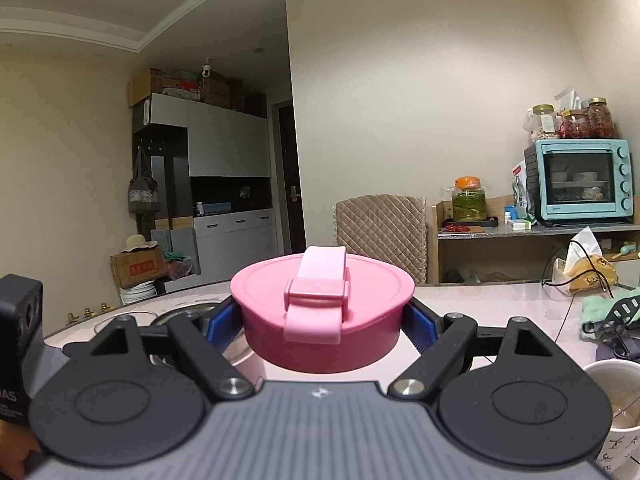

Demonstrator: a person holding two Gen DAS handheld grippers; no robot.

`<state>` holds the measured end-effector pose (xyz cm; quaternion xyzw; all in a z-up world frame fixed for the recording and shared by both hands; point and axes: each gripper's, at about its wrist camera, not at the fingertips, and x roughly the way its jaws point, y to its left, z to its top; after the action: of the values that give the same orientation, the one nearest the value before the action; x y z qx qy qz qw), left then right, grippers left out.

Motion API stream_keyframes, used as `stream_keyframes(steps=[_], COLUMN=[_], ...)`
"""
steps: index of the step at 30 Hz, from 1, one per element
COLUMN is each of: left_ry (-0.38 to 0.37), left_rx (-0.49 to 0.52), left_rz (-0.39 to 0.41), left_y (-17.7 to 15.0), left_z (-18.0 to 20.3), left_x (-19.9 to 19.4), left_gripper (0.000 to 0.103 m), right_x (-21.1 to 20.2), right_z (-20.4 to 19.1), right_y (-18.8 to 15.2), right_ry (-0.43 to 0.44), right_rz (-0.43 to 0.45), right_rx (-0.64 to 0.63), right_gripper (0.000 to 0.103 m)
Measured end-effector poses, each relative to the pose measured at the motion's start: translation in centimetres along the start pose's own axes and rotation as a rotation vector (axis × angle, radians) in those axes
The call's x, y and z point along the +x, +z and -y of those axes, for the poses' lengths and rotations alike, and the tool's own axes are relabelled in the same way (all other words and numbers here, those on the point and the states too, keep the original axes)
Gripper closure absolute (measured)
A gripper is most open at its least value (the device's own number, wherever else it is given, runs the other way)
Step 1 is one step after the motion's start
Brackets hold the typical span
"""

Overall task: Unscrew bottle cap and pour
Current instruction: 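Carry the pink lid away from the open jar with the right gripper, then lower the pink lid toward the table with the right gripper while the left gripper lowers the jar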

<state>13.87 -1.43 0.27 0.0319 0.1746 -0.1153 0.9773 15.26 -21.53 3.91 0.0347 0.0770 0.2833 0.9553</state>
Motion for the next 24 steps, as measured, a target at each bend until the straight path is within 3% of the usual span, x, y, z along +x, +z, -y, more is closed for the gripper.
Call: stream_keyframes(steps=[24], left_ry=[0.036], left_rx=[-0.014], left_rz=[0.017], left_y=[-0.25], left_z=[-0.19], left_x=[-0.98], left_gripper=[0.000], right_x=[-0.33], right_z=[-0.17], right_y=[-0.77], right_ry=[-0.048], right_rz=[-0.052], right_rx=[0.006], right_gripper=[0.018])
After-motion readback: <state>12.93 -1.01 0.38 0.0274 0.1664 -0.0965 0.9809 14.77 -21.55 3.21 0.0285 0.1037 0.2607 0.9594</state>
